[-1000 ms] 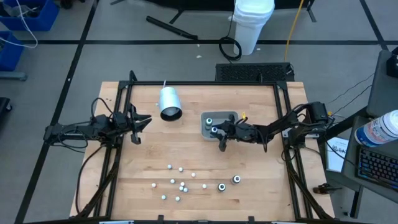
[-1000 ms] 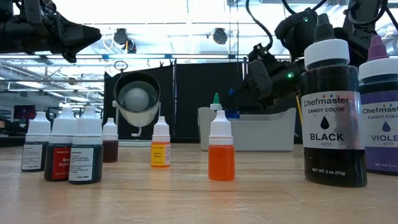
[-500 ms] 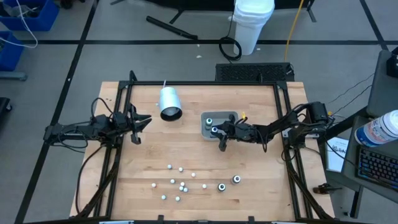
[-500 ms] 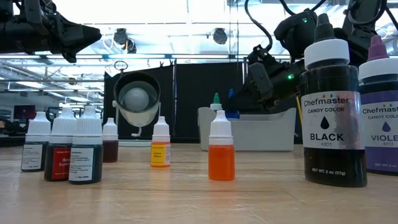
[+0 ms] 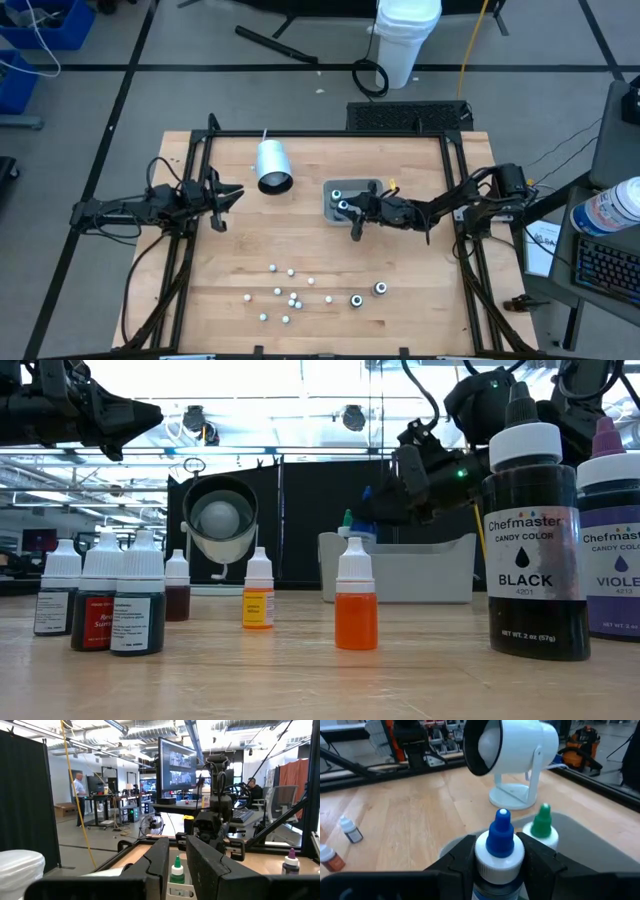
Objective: Pick & Place food coloring
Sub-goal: Put the blue food coloring bottle into the gray bin, then adjust the green food coloring bottle in the gray bin
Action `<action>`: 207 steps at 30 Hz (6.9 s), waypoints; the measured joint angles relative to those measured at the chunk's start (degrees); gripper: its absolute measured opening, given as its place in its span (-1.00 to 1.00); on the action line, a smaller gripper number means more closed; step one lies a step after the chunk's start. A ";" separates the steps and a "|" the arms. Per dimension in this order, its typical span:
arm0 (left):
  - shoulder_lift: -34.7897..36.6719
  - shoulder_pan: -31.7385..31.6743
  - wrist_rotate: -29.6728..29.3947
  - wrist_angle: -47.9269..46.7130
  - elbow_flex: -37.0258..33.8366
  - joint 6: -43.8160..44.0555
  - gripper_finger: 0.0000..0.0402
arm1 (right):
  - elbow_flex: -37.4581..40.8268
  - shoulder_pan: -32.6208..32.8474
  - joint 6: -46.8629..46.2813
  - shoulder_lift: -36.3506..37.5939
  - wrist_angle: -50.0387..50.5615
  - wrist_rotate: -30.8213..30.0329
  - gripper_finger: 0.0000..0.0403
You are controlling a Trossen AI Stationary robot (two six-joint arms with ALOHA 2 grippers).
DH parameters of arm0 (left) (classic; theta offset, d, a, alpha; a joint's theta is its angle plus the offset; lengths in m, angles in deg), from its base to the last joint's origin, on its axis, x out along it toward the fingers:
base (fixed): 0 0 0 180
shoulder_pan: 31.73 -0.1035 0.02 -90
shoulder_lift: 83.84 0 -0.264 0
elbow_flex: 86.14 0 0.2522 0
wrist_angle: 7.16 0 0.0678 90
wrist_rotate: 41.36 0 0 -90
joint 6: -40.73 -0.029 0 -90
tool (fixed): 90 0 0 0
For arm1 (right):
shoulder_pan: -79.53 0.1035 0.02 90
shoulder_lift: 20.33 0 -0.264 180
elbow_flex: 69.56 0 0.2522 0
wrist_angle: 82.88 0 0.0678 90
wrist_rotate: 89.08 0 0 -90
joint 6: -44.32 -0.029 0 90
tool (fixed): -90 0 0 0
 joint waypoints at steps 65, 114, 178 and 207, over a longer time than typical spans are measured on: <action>-0.02 0.00 -0.04 0.04 0.01 -1.17 -0.64 | -8.26 0.74 5.16 -7.56 3.21 -1.25 0.04; -0.02 -0.06 -1.58 0.28 0.01 -2.98 -0.64 | 1.72 -9.60 14.30 7.06 6.16 13.74 0.32; -0.01 -0.05 -2.10 -1.29 0.00 -1.88 -0.64 | -4.07 -14.25 15.68 -5.08 1.76 19.63 0.09; -0.01 -0.07 -2.10 -1.25 0.01 -2.03 -0.64 | -4.60 -14.25 15.17 -5.03 -2.90 19.54 -0.41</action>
